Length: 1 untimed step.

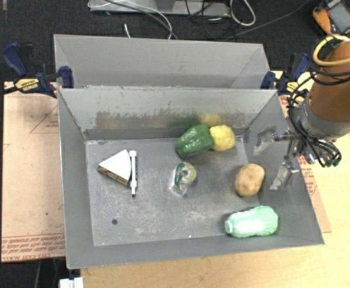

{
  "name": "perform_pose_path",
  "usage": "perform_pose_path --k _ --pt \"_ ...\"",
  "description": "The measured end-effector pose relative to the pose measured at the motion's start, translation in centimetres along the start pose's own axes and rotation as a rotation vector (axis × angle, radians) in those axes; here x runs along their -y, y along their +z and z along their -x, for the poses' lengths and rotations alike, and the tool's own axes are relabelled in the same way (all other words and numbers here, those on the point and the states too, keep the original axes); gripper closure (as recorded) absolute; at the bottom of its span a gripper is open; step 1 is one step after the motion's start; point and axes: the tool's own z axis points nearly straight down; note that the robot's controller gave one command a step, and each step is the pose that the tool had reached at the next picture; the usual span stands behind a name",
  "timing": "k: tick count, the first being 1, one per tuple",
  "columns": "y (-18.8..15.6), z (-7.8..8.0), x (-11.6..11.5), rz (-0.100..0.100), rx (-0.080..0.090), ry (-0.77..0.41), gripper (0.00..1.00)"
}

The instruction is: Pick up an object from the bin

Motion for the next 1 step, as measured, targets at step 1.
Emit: perform_pose_path --k 1 --pt "2.75 -0.63 -0.78 -0.001 0.001 0.04 0.0"
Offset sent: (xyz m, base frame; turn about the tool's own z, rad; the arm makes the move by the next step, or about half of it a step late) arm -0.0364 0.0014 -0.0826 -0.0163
